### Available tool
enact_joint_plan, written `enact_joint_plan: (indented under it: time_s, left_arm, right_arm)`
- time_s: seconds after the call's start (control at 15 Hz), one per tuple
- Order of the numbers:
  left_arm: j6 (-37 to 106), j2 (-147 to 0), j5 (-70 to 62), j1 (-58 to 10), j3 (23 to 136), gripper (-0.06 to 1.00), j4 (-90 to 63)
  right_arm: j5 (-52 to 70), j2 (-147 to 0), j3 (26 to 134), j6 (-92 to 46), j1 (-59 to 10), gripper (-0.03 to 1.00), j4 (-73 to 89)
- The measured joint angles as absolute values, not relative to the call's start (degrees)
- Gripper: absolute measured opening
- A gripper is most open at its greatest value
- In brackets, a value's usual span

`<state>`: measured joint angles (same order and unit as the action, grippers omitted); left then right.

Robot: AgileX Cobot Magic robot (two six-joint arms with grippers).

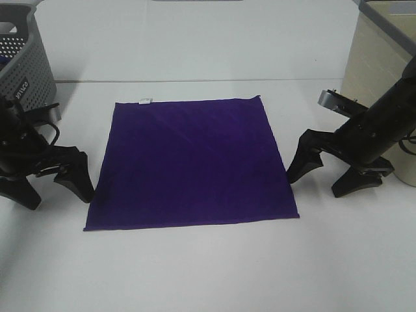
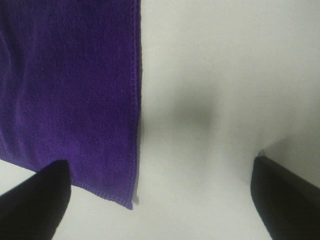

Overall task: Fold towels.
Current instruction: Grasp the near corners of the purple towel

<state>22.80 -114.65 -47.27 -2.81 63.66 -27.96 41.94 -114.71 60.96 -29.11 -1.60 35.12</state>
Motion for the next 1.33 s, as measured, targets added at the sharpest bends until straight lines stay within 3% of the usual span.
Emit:
enact_joint_plan:
  time_s: [1.33]
  left_arm:
    - [23.3, -116.7, -47.7, -3.0, 64.3, 0.99, -32.2]
  right_arm:
    - [39.7, -114.8, 61.1, -26.4, -1.8, 0.95, 36.1]
